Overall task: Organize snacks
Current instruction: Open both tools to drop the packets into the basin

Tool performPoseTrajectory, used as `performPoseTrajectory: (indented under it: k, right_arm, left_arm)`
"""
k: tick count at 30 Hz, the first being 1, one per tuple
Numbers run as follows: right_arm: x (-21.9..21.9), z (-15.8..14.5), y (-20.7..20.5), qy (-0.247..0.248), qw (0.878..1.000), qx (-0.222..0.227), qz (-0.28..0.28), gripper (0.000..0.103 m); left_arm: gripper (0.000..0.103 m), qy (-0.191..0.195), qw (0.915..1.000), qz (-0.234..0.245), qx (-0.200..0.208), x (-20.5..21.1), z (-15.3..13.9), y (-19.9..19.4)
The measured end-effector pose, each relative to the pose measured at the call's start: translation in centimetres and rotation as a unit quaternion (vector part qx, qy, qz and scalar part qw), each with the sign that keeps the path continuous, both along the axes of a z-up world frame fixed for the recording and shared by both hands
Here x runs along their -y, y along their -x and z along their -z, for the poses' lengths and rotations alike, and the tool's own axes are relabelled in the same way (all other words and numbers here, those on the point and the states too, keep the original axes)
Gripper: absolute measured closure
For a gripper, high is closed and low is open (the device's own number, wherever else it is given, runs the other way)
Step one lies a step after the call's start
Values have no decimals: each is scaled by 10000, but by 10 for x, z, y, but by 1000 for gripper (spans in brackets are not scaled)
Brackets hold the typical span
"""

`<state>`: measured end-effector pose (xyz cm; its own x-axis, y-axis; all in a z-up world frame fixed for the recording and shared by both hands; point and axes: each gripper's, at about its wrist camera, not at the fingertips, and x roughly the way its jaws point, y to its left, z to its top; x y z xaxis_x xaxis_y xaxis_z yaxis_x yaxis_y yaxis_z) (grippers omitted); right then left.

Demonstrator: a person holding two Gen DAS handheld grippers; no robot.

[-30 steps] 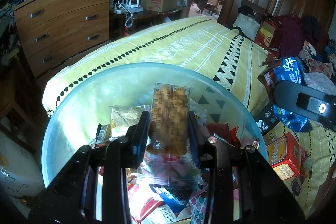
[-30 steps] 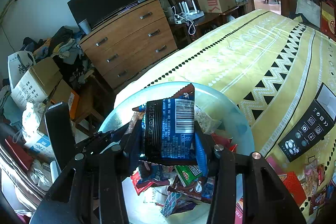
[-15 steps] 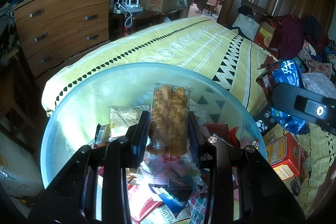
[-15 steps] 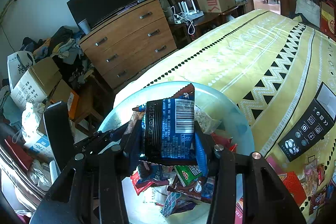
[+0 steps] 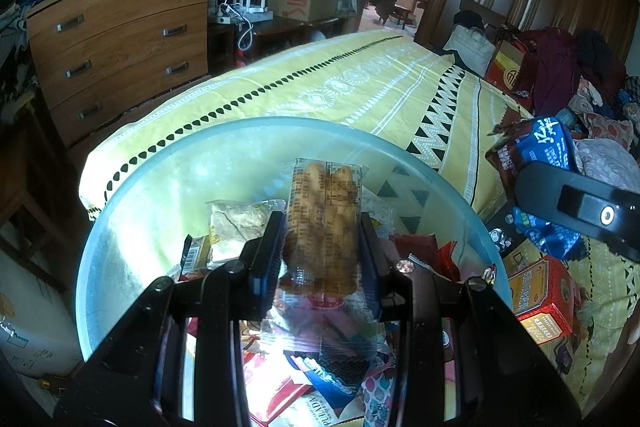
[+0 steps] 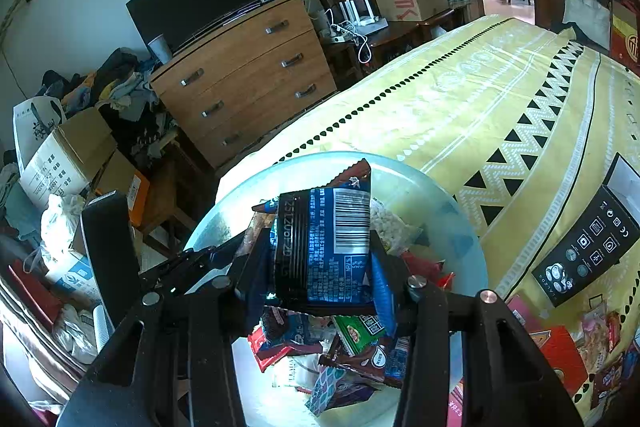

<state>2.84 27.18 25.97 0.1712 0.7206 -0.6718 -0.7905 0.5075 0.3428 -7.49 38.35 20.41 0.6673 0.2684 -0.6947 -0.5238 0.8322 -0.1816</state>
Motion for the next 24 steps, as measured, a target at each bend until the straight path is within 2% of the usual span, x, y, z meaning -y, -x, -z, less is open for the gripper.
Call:
performPoseTrajectory:
  k: [13,15,17,18,20,22,24]
  right_arm:
    - [0,1,0,11,10000,-22,1,53]
    - [-1,3,1,14,10000,-15,11,53]
    - [-3,5,2,19,10000,-14,17,53]
    - [-4,5,3,26,10000,-10,15,53]
    - [-5,5,3,27,10000,18,21,52]
    - [-5,6,3,42,10000,66,44,44]
    - [-5,6,3,65,9997,203,115,32]
  left_arm:
    - [66,54,9999,-65,-60,-3,7,0]
    - [59,72,9999,-94,-51,-5,9,1]
    - [39,88,9999,-122,-24,-7,10,3]
    - [34,99,9998,-141,-13,-8,10,4]
    - [9,150,9997,-204,13,-9,11,6]
    - [0,251,9995,-200,13,-11,13,5]
    - [0,291,9994,-192,-35,-12,16,3]
